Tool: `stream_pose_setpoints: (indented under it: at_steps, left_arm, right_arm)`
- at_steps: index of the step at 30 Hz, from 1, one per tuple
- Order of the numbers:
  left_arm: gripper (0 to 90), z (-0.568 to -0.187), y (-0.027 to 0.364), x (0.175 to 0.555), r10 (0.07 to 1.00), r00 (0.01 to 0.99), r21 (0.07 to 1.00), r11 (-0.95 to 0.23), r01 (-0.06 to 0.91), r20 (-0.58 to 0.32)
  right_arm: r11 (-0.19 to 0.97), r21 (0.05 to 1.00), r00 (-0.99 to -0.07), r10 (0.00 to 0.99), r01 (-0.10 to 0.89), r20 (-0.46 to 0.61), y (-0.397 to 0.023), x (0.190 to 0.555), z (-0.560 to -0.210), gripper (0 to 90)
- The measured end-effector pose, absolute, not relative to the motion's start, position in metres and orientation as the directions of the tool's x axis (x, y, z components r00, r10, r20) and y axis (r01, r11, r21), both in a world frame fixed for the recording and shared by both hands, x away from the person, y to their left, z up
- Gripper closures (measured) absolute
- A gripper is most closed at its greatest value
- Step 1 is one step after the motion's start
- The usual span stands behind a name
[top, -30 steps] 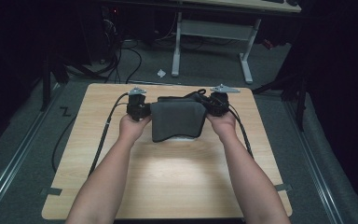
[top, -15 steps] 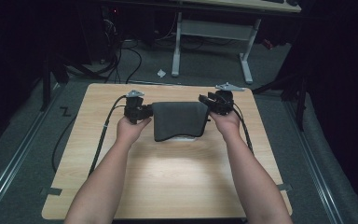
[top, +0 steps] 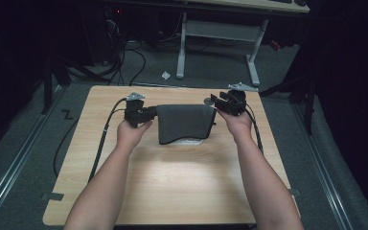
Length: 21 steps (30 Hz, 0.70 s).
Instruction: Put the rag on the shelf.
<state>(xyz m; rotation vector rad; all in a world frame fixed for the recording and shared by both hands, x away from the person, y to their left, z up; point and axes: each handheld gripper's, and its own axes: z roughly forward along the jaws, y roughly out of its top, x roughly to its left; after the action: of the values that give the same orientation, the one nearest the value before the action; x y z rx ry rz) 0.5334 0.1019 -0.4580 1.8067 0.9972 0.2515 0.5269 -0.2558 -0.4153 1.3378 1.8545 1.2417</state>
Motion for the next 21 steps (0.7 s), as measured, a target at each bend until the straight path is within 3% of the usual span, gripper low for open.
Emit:
stream_pose_setpoints:
  at_steps: [21]
  left_arm:
    - [62.2, -0.479, 0.144, 0.485, 0.781, 0.577, 0.870, -0.091, 0.484, -0.240]
  right_arm:
    - [0.141, 0.890, -0.357, 0.934, 0.434, 0.026, -0.277, 0.486, -0.425, 51.1]
